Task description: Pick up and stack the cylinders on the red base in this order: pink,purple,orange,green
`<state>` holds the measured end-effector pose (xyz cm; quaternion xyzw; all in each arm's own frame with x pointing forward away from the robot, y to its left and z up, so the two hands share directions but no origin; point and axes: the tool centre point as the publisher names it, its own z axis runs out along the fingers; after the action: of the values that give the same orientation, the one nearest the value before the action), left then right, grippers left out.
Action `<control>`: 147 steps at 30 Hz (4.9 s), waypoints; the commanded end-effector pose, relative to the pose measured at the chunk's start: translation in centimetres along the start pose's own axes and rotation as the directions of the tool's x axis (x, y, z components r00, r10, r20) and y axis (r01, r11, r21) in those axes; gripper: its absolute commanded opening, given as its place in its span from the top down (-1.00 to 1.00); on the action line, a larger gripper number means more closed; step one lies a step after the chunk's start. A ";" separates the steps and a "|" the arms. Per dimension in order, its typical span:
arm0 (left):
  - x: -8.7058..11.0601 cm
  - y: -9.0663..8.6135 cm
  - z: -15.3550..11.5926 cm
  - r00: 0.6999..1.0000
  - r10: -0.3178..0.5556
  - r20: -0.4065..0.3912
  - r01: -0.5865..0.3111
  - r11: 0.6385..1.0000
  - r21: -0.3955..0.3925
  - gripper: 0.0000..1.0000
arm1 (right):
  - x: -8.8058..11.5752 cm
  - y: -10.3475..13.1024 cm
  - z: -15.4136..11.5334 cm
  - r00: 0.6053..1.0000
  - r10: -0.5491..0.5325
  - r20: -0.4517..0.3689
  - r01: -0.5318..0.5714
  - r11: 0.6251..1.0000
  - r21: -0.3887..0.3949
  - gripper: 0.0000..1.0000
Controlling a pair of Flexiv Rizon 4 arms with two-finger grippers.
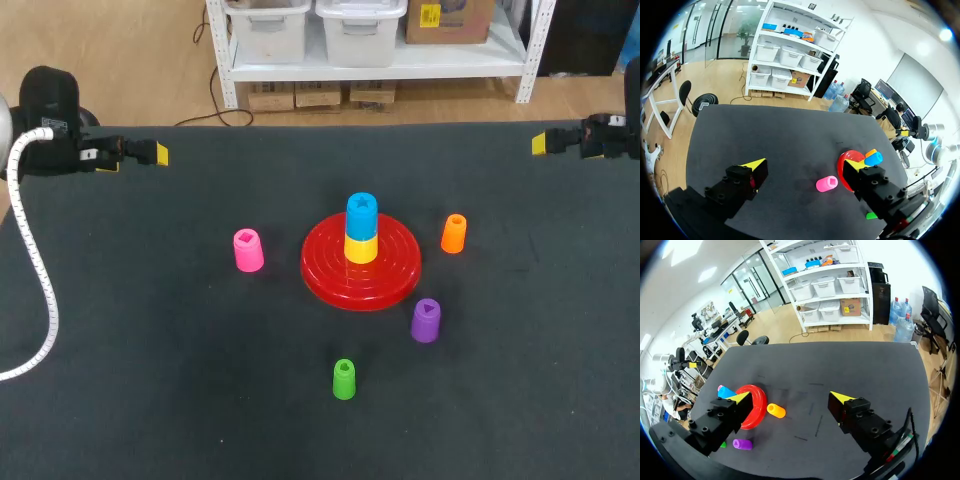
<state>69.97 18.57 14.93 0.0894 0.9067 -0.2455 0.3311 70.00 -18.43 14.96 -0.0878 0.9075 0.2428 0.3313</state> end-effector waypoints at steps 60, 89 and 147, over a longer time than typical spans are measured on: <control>3.7 -3.7 -6.0 0.448 0.844 0.295 -0.816 0.251 0.521 -1.00 | 0.0 0.0 0.0 1.000 0.000 -0.001 0.000 1.000 -0.001 -1.00; 5.9 -2.3 -6.4 0.508 0.857 0.084 -0.740 0.385 0.551 -1.00 | 0.0 0.0 0.0 1.000 0.000 -0.001 0.000 1.000 -0.001 -1.00; 5.9 -2.0 -6.2 0.507 0.860 0.062 -0.763 0.415 0.495 -1.00 | -3.1 21.5 3.1 0.431 -0.874 -0.223 0.772 0.485 -0.411 -1.00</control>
<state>61.43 19.90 16.09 0.6189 0.6894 -0.2510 0.2807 66.14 -0.92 23.06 -0.5553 0.7871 0.0969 0.2504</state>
